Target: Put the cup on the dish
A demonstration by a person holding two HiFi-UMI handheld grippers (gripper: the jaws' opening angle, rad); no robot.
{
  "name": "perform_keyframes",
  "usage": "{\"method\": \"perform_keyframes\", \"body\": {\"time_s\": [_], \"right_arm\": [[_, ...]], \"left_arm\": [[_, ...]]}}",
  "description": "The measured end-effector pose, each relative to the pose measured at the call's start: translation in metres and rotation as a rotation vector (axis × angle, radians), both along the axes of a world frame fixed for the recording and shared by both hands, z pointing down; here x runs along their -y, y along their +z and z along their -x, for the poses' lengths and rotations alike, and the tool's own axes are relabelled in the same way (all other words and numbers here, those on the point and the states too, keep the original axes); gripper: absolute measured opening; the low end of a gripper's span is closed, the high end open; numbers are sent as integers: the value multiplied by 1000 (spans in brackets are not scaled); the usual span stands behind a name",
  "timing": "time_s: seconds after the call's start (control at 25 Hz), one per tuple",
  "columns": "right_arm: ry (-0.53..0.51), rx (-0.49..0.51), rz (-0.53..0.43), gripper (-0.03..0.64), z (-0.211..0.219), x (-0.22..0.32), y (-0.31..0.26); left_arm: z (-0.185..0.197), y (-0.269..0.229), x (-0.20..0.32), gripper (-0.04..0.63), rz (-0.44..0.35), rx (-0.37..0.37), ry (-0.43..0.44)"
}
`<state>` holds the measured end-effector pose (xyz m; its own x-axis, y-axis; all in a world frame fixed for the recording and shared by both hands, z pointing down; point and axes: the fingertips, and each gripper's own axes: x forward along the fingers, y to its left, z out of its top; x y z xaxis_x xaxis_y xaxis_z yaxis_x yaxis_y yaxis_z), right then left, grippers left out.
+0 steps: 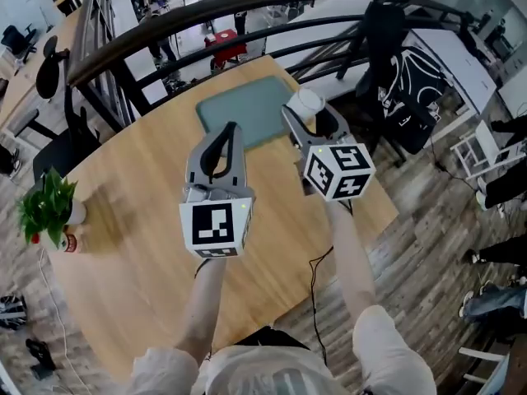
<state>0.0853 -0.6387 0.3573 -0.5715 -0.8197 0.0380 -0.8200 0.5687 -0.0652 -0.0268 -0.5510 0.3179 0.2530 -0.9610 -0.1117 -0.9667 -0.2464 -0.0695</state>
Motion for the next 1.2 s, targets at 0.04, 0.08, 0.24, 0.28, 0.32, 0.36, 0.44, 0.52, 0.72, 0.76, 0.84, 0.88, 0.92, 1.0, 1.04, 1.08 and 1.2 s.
{"method": "perform_keyframes", "body": {"time_s": [0.04, 0.08, 0.24, 0.28, 0.32, 0.36, 0.44, 0.52, 0.72, 0.76, 0.84, 0.88, 0.92, 1.0, 1.04, 1.08, 1.2], "right_arm": [[6, -18, 1, 265, 4, 23, 8], [9, -31, 5, 265, 9, 45, 17], [23, -71, 52, 265, 28, 117, 61], [29, -89, 65, 265, 29, 132, 72], [36, -112, 76, 265, 31, 147, 82], [46, -136, 85, 265, 33, 160, 93], [68, -164, 109, 265, 39, 187, 116], [89, -168, 150, 265, 44, 211, 139], [132, -271, 261, 265, 53, 247, 191], [134, -282, 275, 265, 55, 251, 198], [147, -296, 292, 265, 54, 257, 209], [153, -301, 303, 265, 53, 260, 214], [157, -302, 317, 265, 53, 263, 220], [171, -312, 336, 265, 53, 268, 228], [181, -322, 337, 265, 54, 271, 229], [189, -331, 339, 265, 54, 272, 229], [194, -353, 340, 265, 56, 274, 233]], "left_arm": [[2, 9, 16, 9, 11, 0, -1], [6, 19, 30, 9, 25, 1, -4], [25, 55, 80, 9, 76, -7, -37], [25, 62, 90, 9, 83, -6, -38], [25, 70, 100, 9, 90, -1, -36], [24, 77, 109, 9, 97, 4, -34], [24, 97, 124, 9, 119, 8, -28], [21, 118, 137, 9, 154, -1, -15], [18, 172, 150, 9, 255, -39, -3], [18, 182, 151, 9, 275, -44, -4], [18, 196, 150, 9, 300, -44, -2], [18, 201, 149, 9, 307, -45, 0], [18, 205, 150, 9, 314, -51, 3], [18, 210, 152, 9, 333, -69, 17], [17, 212, 153, 9, 340, -76, 23], [15, 214, 153, 9, 344, -80, 26], [10, 218, 151, 9, 351, -82, 31]]}}
